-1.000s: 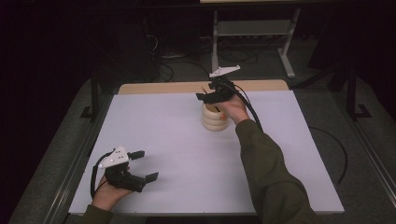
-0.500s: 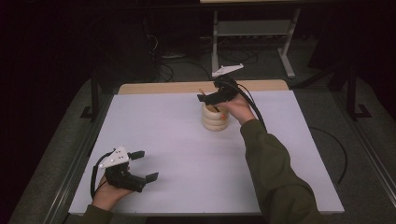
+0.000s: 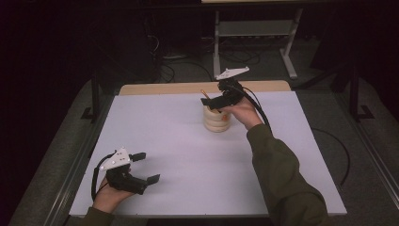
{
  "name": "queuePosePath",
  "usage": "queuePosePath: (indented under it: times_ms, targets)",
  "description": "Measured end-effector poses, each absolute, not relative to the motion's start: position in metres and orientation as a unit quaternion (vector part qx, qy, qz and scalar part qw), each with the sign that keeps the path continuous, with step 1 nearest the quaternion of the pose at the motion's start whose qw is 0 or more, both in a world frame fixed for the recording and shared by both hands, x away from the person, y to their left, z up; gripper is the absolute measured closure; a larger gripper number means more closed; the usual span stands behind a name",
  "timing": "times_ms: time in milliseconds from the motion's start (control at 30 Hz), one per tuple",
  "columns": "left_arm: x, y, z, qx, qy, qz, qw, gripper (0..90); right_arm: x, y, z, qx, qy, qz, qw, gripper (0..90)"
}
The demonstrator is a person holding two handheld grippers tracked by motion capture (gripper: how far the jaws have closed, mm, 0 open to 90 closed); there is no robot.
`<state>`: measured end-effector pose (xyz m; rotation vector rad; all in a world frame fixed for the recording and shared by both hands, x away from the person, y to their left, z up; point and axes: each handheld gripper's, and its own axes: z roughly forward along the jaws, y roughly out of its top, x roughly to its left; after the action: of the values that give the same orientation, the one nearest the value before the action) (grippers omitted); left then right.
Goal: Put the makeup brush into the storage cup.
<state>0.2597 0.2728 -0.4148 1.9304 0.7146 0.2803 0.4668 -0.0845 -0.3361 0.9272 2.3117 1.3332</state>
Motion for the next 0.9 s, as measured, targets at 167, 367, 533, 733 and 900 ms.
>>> queuePosePath:
  times_ms: [167, 367, 533, 733, 900]
  targets:
    - [0.261, 0.272, -0.416, 0.798, 0.295, 0.116, 0.512, 0.3, 0.461, -0.09, -0.335, 0.324, 0.805, 0.47, 0.161, 4.6]
    - [0.262, 0.272, -0.416, 0.799, 0.295, 0.115, 0.511, 0.3, 0.45, -0.098, -0.335, 0.325, 0.805, 0.468, 0.165, 4.5]
    - [0.261, 0.27, -0.415, 0.798, 0.296, 0.115, 0.512, 0.3, 0.445, -0.108, -0.336, 0.328, 0.801, 0.474, 0.164, 4.3]
    - [0.26, 0.272, -0.415, 0.8, 0.297, 0.117, 0.508, 0.3, 0.437, -0.12, -0.337, 0.328, 0.799, 0.477, 0.165, 4.3]
    - [0.26, 0.273, -0.415, 0.801, 0.298, 0.117, 0.506, 0.3, 0.431, -0.126, -0.339, 0.33, 0.797, 0.478, 0.163, 3.8]
